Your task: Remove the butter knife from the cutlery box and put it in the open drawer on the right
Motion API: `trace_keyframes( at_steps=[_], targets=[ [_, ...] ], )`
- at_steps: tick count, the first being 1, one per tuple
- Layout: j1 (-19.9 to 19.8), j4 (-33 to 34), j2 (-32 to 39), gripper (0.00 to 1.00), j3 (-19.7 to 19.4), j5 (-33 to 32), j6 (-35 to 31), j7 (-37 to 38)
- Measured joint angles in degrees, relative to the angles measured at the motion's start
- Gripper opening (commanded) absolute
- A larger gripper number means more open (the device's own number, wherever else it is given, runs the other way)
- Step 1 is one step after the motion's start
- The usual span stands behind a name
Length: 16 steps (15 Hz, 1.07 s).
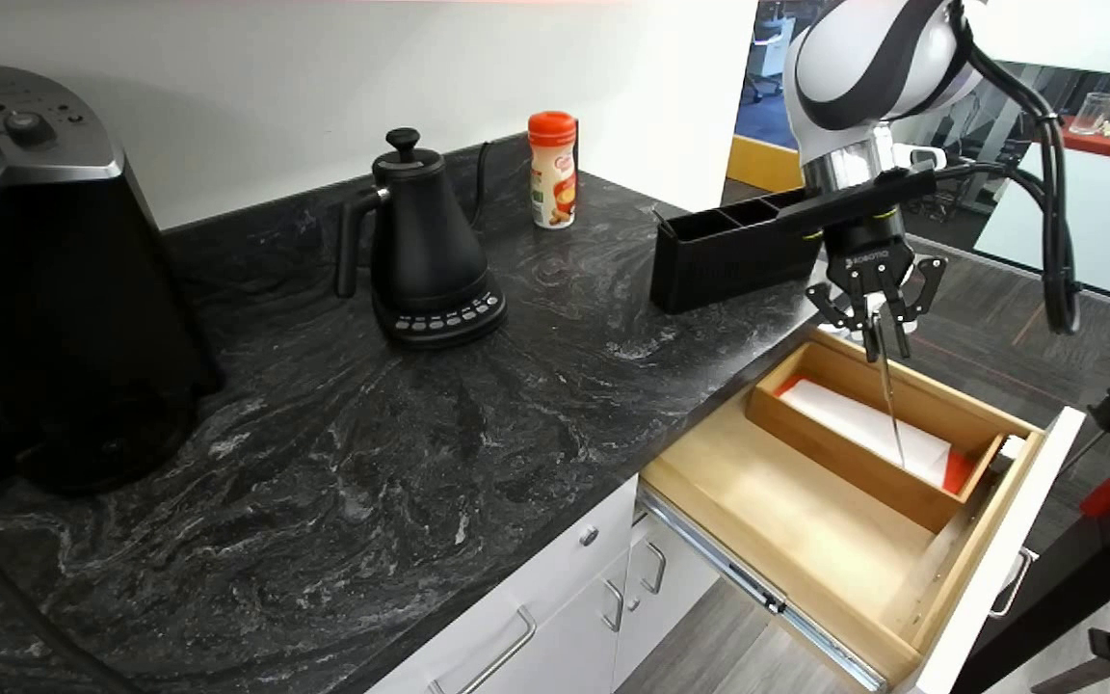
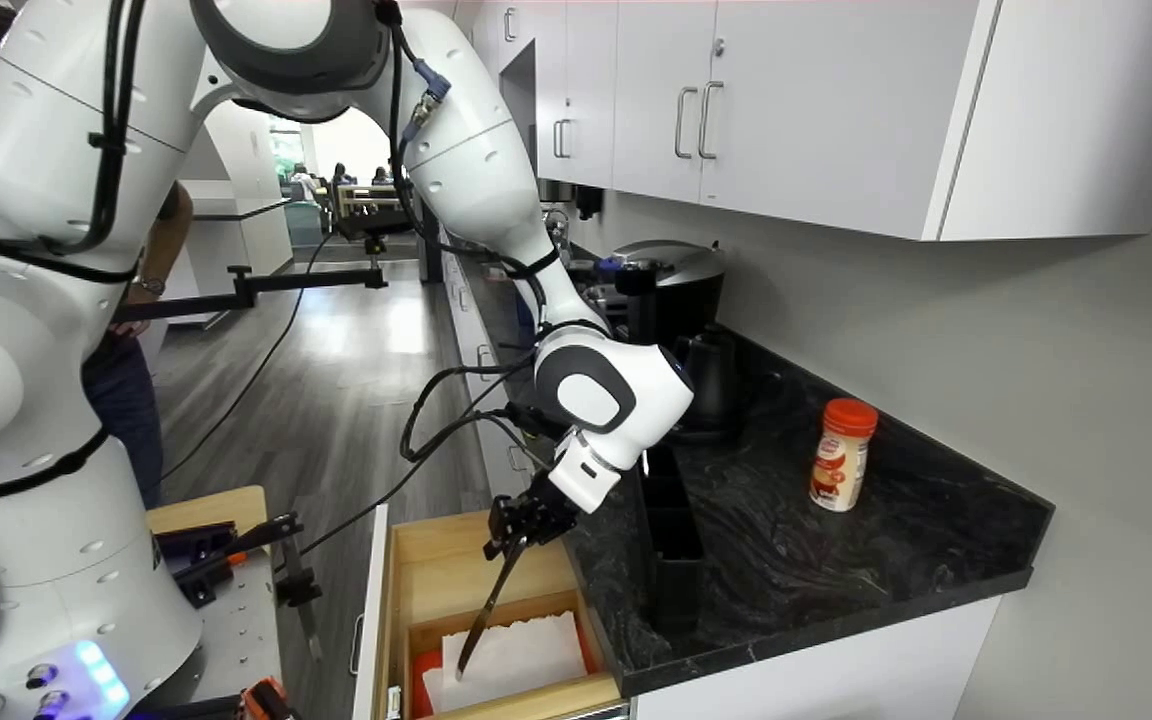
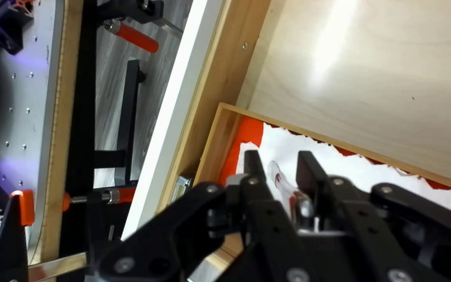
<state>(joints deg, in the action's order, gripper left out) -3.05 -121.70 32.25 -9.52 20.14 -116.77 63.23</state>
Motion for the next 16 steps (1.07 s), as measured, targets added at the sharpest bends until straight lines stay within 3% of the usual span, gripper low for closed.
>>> trace_keyframes(
  at_steps=[6,16],
  targets=[
    [0.0,-0.05,0.0,0.99,0.0,0.0,0.01,0.09],
    [-0.02,-0.06,0.0,1.0,-0.16,0.0,0.01,0.09]
  ],
)
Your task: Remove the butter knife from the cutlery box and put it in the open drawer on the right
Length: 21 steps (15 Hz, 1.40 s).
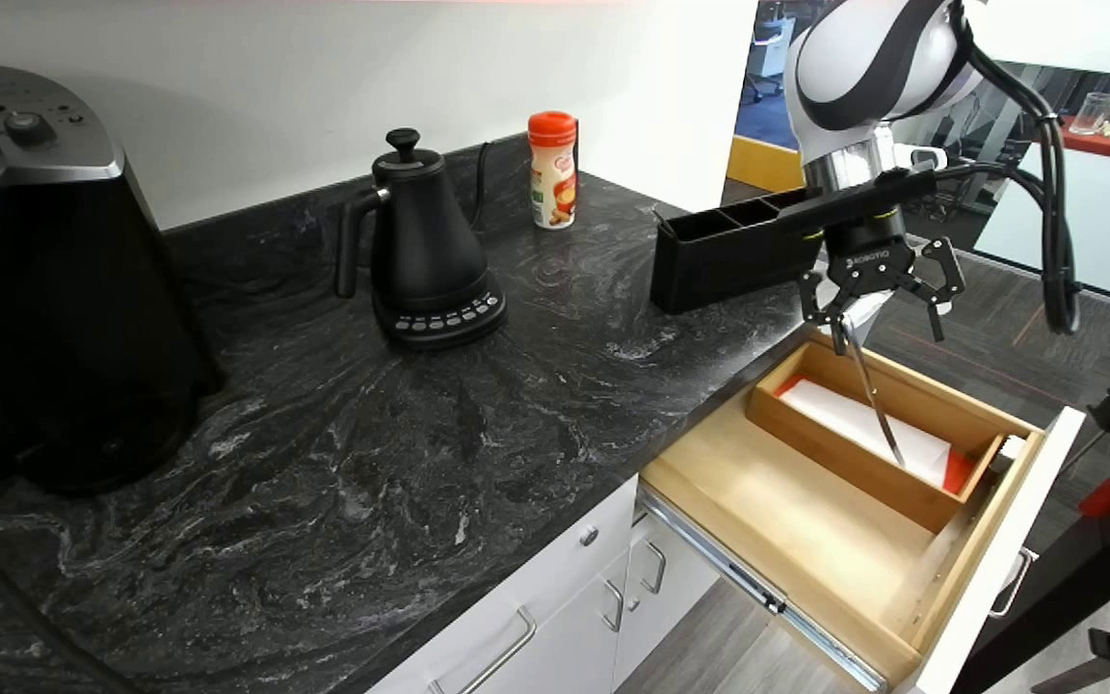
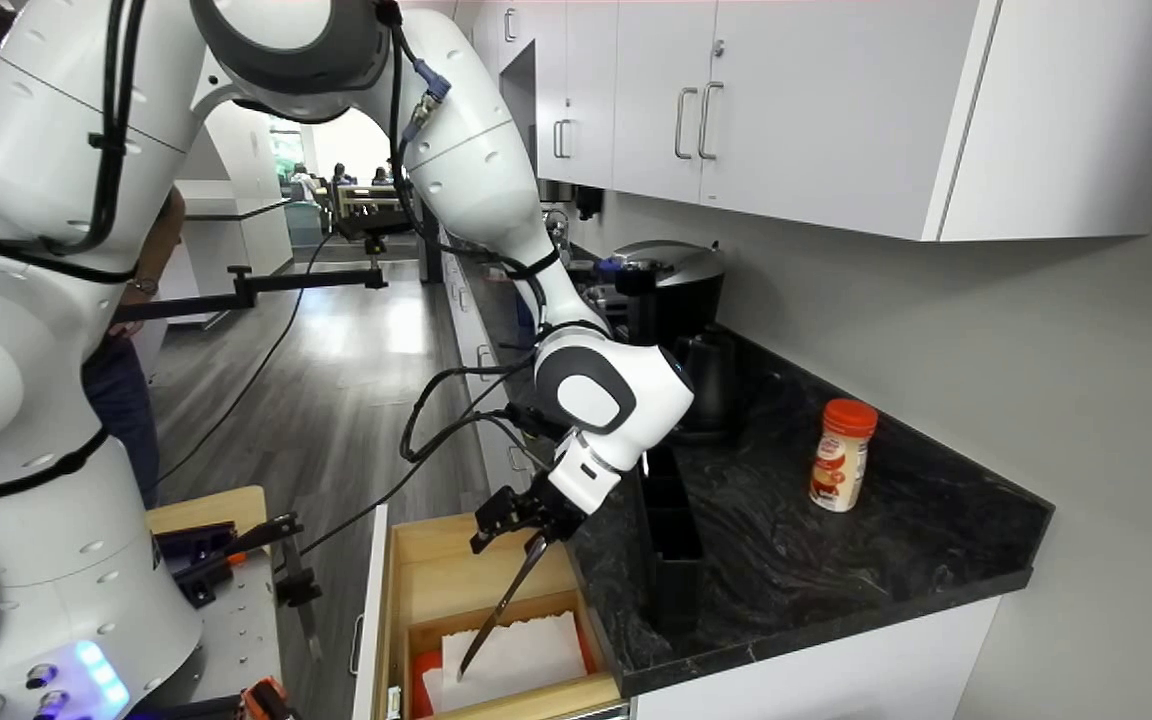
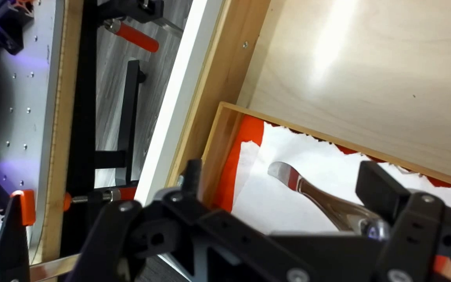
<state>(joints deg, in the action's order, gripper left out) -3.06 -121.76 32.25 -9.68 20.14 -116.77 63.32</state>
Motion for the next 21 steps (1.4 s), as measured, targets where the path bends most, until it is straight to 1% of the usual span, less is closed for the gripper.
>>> trace_keyframes(
  at_steps=[8,13,21],
  targets=[
    [-0.01,0.0,-0.28,1.0,-0.55,-0.08,-0.13,0.0],
    [0.08,-0.38,-1.37,1.0,-0.76,-0.42,-1.52,0.0],
    [0.11,-0.22,-2.35,1.0,-0.28,-0.51,-2.08,-0.4]
  ],
)
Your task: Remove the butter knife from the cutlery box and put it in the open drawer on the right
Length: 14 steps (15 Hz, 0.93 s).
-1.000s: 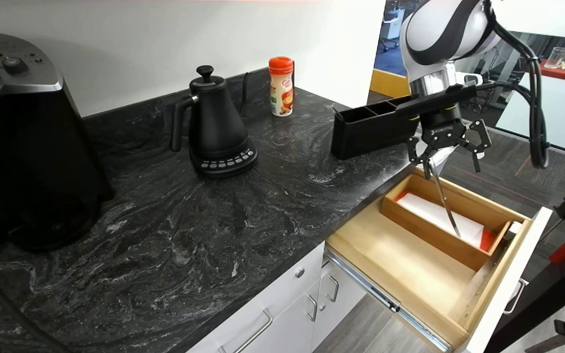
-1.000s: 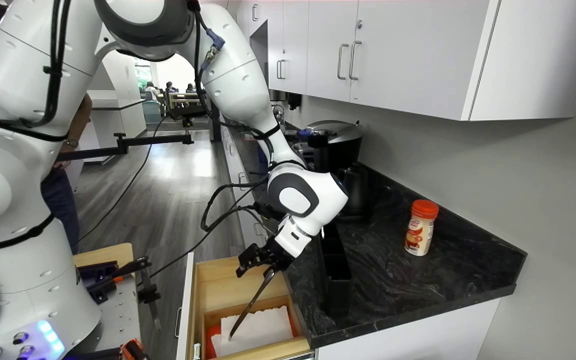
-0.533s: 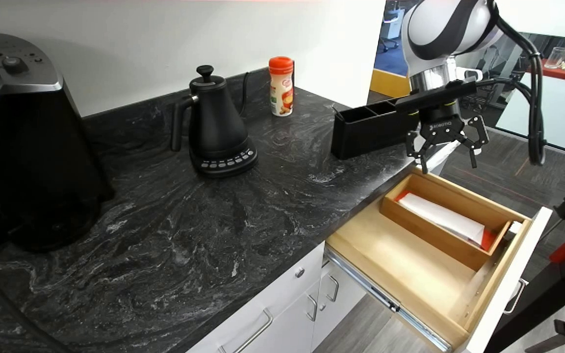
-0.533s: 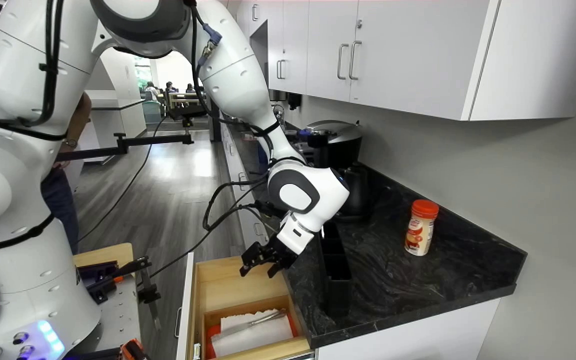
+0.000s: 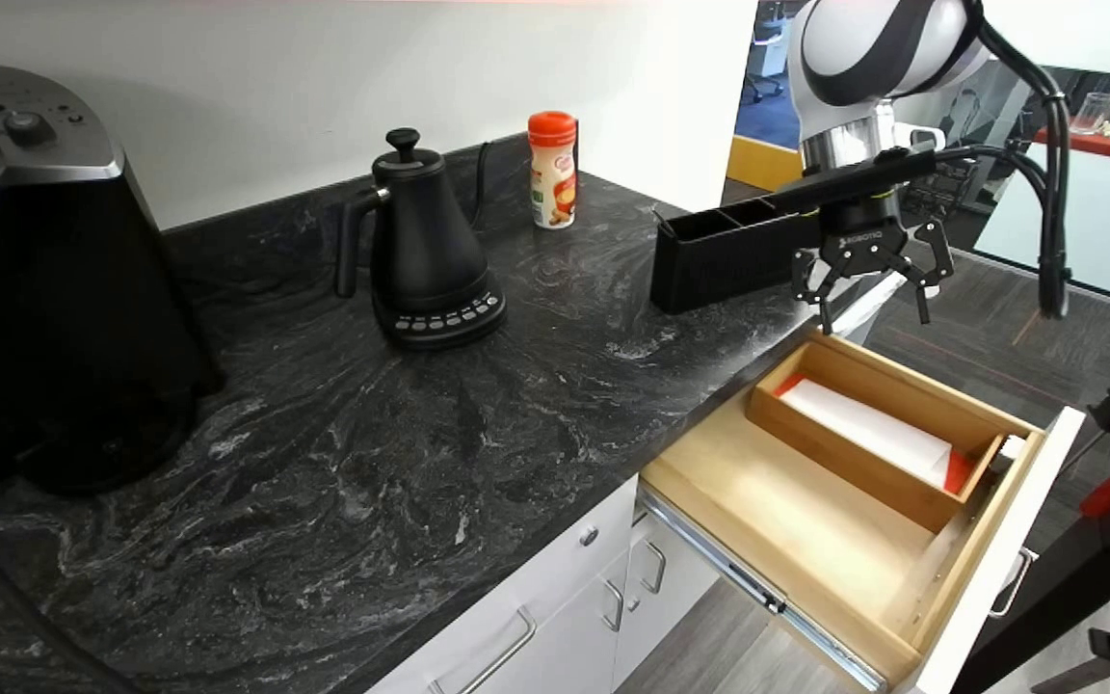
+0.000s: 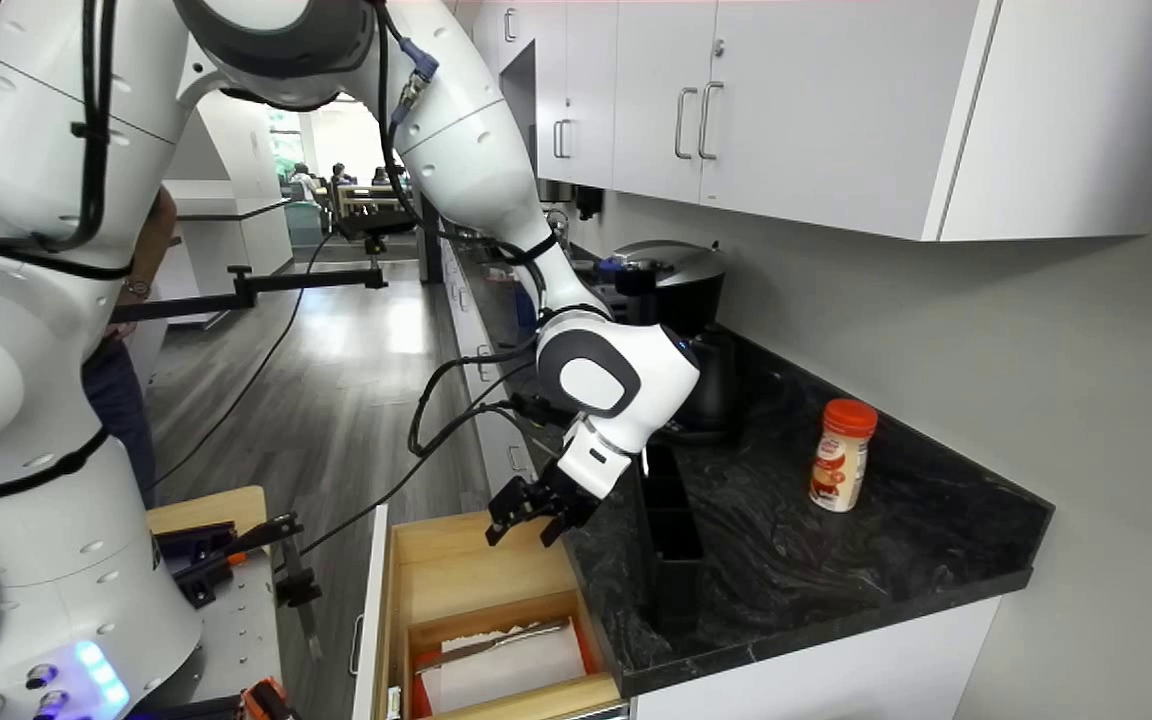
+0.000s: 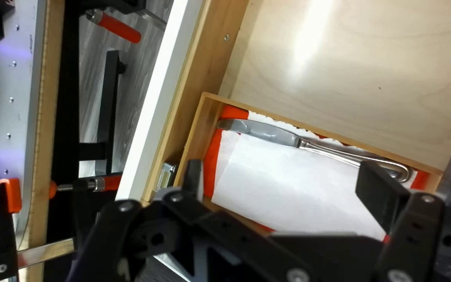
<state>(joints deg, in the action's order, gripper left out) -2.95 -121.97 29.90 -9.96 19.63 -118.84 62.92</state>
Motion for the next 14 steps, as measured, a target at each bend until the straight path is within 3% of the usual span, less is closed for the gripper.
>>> trace_keyframes(
  at_steps=[6,14],
  targets=[
    [1.49,3.69,-2.53,1.0,-0.07,-6.42,-0.02,0.46],
    [4.58,3.43,-9.92,1.0,2.11,-8.93,0.3,5.44]
  ],
)
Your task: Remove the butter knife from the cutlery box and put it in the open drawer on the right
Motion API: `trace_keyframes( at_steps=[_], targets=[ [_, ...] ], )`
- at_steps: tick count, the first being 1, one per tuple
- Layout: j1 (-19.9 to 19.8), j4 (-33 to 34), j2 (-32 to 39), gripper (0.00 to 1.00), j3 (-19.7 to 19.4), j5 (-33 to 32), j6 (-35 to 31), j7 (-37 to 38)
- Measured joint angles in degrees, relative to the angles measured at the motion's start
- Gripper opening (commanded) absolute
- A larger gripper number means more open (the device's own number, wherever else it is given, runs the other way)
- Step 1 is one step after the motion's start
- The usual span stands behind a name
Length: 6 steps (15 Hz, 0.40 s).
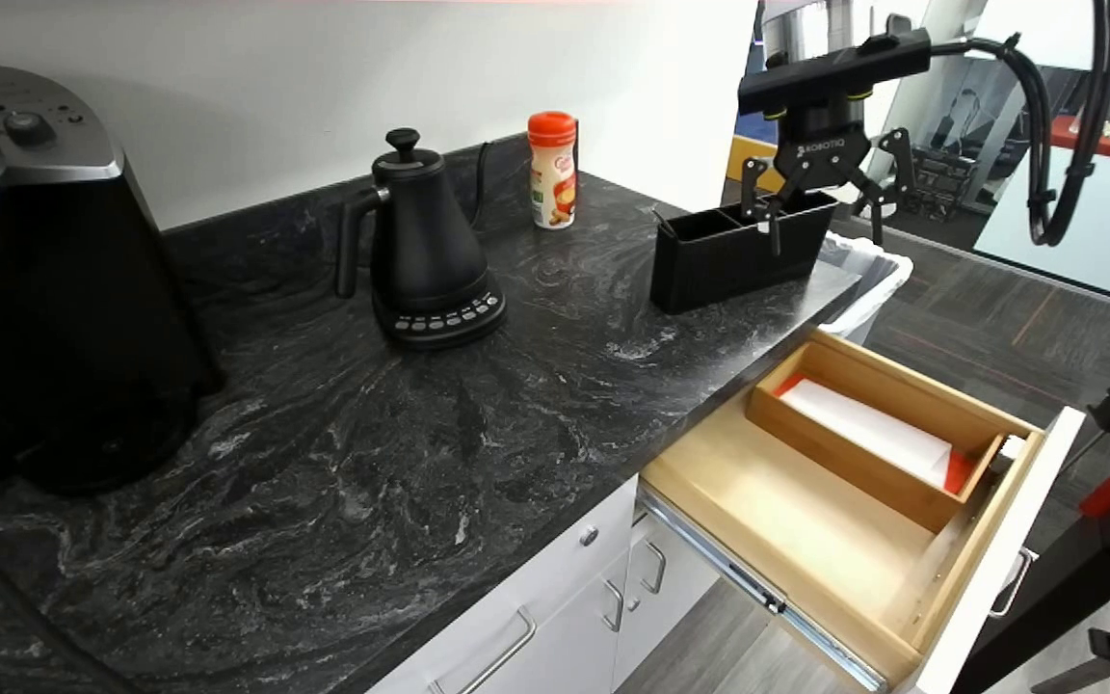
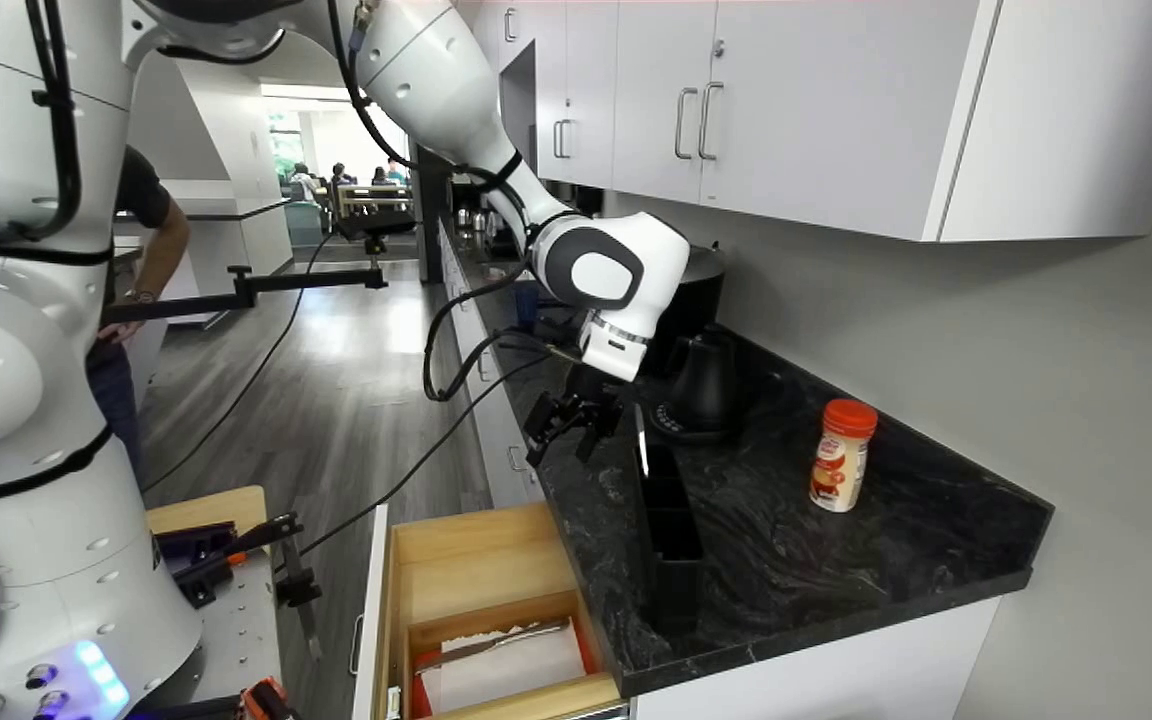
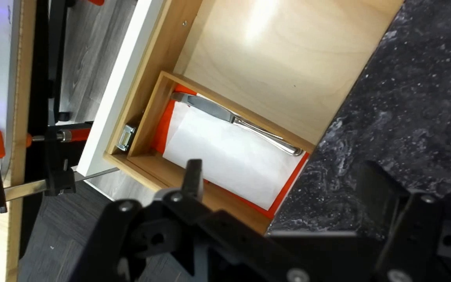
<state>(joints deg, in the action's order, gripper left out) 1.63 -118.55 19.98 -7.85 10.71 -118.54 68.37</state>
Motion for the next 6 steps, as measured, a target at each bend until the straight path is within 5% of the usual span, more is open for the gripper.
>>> trace_keyframes(
  at_steps=[6],
  targets=[
    [0.39,0.11,-0.29,1.0,0.79,-0.86,-0.07,1.89]
  ],
)
